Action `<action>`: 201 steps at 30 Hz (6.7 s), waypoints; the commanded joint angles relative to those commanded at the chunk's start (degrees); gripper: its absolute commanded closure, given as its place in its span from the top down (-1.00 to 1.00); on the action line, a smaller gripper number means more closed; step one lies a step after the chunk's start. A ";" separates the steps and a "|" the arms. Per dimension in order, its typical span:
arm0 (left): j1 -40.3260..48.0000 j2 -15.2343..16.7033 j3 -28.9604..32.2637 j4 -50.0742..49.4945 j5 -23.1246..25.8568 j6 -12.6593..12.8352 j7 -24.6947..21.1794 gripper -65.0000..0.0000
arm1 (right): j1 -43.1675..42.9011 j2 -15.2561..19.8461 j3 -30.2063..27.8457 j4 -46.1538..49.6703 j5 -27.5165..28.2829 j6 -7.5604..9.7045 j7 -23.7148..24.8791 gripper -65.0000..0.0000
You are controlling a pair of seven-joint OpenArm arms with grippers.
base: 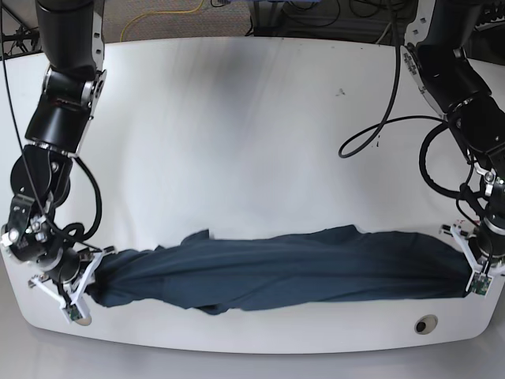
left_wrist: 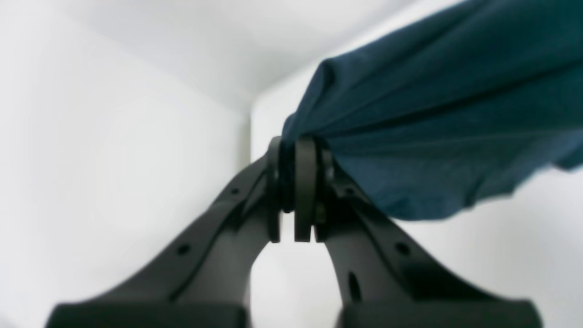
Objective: Fold the T-shirt properly
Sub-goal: 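Pull both grippers apart and swing the shirt across the table, then raise both grippers, holding the shirt taut and draped on the table, then release the shirt with the left gripper and regrasp a nearby edge, then lift and swing the shirt with both grippers, pulling them apart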
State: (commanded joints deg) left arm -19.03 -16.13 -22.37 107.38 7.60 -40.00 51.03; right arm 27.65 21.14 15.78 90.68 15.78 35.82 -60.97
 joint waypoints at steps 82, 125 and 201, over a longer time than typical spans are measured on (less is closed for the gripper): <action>16.44 1.32 -9.58 -8.00 -9.23 0.00 4.04 0.72 | -37.19 -10.99 2.64 8.70 -0.09 0.00 7.03 -0.91; -4.66 1.58 1.32 -50.20 -9.41 0.00 -4.84 0.39 | -35.08 -10.99 2.73 8.53 -0.35 0.00 7.91 -0.91; -31.30 -10.20 -7.03 3.34 -17.32 0.00 26.73 -1.00 | 10.73 1.14 2.46 15.03 -0.26 4.18 -2.73 -0.91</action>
State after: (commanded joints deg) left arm -50.33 -26.33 -29.41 110.73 -9.71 -40.00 77.76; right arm 38.37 22.29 18.24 105.71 15.52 40.00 -63.69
